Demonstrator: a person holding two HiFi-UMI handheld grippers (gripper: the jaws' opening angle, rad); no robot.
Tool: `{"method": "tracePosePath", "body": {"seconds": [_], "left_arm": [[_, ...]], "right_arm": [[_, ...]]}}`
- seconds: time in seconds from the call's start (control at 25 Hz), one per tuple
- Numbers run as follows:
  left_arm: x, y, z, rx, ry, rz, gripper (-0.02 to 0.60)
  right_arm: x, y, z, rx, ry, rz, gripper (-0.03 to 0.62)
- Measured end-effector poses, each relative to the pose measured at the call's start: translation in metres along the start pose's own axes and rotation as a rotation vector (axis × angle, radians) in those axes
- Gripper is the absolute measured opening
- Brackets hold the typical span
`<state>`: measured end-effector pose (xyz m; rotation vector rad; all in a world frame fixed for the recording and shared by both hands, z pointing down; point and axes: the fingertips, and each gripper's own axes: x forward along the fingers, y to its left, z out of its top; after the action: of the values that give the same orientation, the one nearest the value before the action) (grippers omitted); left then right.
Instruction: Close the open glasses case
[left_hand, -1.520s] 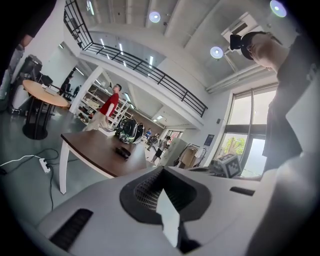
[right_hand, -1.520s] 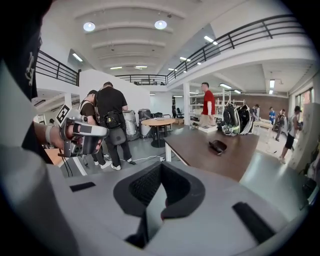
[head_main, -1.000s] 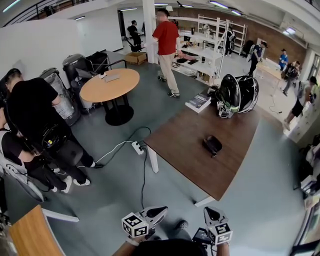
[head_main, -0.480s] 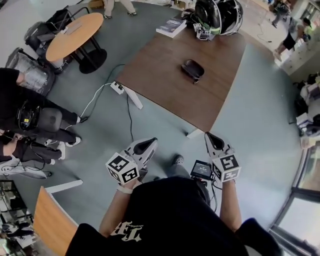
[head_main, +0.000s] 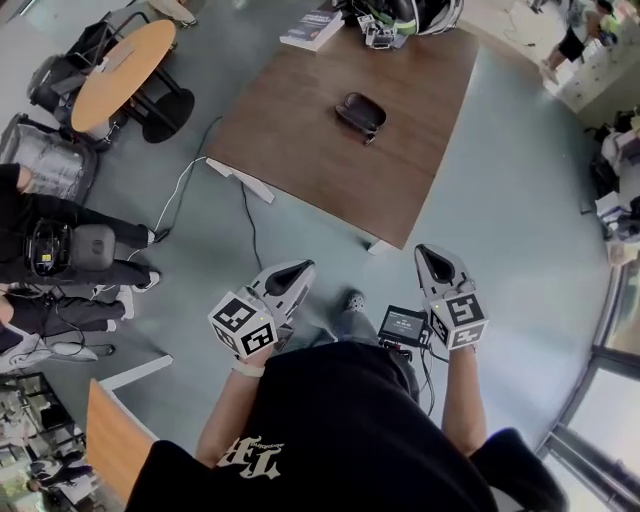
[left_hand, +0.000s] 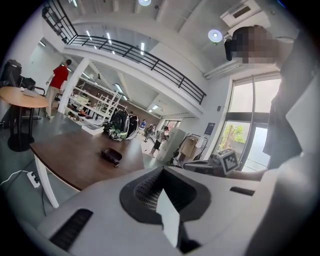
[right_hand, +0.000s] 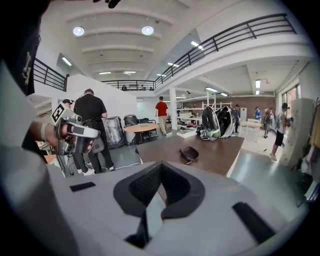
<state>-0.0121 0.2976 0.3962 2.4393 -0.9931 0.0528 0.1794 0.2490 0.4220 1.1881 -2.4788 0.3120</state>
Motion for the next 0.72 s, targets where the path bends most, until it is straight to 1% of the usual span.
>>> {"method": "tracePosePath", "body": {"seconds": [0.12,0.36,0.52,0.72], "left_arm": [[0.012,-0.002,-0.003,0.007,0.020,-0.018,0.005],[0.018,0.001,0.001,0.002,0.016,-0.031,0.005],[0.021,0.015,0.002,-0.009,0.017,-0.044,0.005],[0.028,0.038,0.016,-0.016,0.010,-0.079,0.005]], "right_arm": [[-0.005,-0.011,-0.009,0.031,0.005,-0.021,-0.014],[-0.006,-0.019,-0.018,0.046,0.033,-0.038,-0.014],[0.003,-0.020,-0.013,0.042,0.041,-0.053,-0.014],[0.019,-0.023,0.001,0.034,0.050,-0.094,-0.014]]}}
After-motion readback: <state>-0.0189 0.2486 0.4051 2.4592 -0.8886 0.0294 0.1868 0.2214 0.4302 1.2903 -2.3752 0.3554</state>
